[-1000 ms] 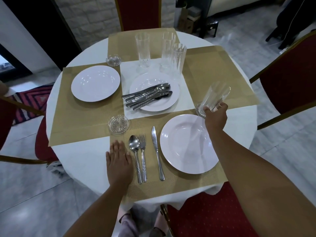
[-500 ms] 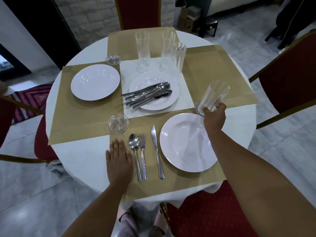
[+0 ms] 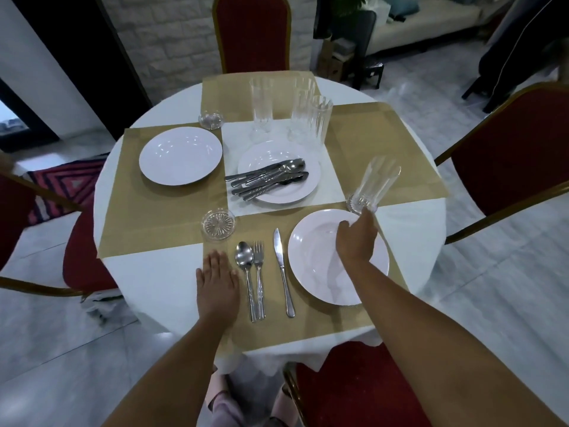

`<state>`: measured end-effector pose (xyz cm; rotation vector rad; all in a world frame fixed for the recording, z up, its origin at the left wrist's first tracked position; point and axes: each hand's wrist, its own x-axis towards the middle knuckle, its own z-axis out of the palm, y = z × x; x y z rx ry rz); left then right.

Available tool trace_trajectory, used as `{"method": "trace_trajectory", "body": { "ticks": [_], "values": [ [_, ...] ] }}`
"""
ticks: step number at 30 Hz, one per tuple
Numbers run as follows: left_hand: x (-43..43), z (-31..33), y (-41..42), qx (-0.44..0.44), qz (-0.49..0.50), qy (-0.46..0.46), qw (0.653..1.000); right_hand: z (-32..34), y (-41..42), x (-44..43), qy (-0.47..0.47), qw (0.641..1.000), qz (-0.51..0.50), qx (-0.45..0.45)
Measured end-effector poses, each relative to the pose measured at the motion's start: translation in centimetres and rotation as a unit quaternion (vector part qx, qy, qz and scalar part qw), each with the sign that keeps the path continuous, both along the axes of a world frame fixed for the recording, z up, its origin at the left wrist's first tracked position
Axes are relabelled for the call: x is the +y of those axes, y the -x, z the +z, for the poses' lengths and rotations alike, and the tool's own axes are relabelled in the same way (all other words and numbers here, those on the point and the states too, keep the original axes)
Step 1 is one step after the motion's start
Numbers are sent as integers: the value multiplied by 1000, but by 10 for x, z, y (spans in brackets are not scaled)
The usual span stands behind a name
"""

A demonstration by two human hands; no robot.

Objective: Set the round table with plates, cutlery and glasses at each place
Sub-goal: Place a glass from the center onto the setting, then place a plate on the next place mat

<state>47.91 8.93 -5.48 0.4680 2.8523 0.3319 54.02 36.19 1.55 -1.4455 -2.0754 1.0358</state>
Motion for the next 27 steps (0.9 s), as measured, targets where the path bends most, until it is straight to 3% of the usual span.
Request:
{"method": "trace_trajectory", "body": {
  "ticks": [8,16,22,27],
  "values": [
    [-7,39,6,-43,-26,39,998,4,-5,-66,-28,976,155,-153],
    [-49,77,29,-45,-31,79,995,8,28,-135,-49,911,339,-229],
    [-96,95,48,-53,-15,72,996,20,58,-183,-92,879,393,-252],
    [-141,96,72,-51,-3,59,997,18,87,-231,-97,880,391,-251]
  ]
}}
